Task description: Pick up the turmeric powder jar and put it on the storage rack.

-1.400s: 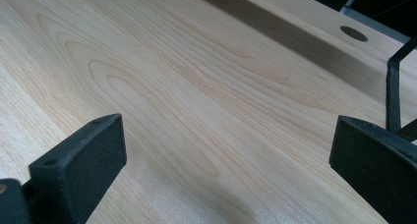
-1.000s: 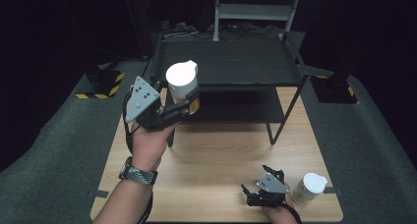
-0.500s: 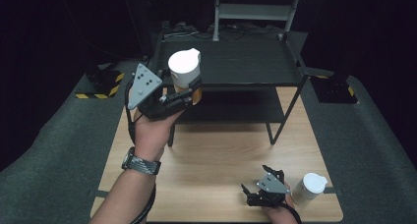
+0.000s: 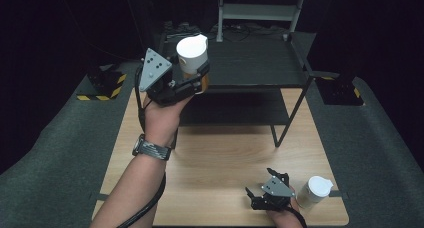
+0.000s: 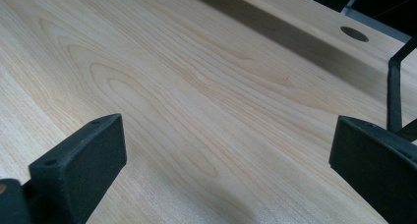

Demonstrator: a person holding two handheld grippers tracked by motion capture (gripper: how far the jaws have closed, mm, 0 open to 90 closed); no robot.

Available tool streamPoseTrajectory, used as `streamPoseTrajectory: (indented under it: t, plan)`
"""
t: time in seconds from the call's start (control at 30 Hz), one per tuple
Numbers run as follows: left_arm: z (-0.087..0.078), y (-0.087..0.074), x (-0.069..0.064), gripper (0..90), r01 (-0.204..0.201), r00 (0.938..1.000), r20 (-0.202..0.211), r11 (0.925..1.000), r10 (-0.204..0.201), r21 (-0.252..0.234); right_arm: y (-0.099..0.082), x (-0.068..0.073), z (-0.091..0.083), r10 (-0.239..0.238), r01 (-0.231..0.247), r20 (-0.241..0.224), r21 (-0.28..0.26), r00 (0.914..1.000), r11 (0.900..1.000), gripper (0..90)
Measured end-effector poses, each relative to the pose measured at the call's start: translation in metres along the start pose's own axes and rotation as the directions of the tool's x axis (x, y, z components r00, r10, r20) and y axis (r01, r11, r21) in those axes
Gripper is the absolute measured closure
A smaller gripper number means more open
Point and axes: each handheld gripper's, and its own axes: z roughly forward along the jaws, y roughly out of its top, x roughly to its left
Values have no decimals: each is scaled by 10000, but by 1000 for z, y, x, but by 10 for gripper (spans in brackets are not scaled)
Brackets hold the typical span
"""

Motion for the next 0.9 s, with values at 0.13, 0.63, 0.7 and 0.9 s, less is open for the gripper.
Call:
streamPoseTrajectory:
  t: [0.13, 0.63, 0.7, 0.9]
  plan:
    - [7, 0, 1, 306, 1, 10000, -51, 10000, -1, -4, 0, 0, 0, 12, -12, -6, -19, 10000, 10000, 0]
    - [38, -3, 4, 306, 160, 9995, -273, 9999, -158, 60, -1, -1, 0, 59, -59, -44, -25, 10000, 10000, 0]
    - [40, -4, 5, 306, 208, 9994, -290, 9998, -205, 80, -1, -1, 0, 73, -73, -51, -23, 10000, 10000, 0]
    - [47, -3, 5, 306, 276, 9990, -360, 9993, -268, 238, -1, -1, 0, 60, -60, -57, -23, 10000, 10000, 0]
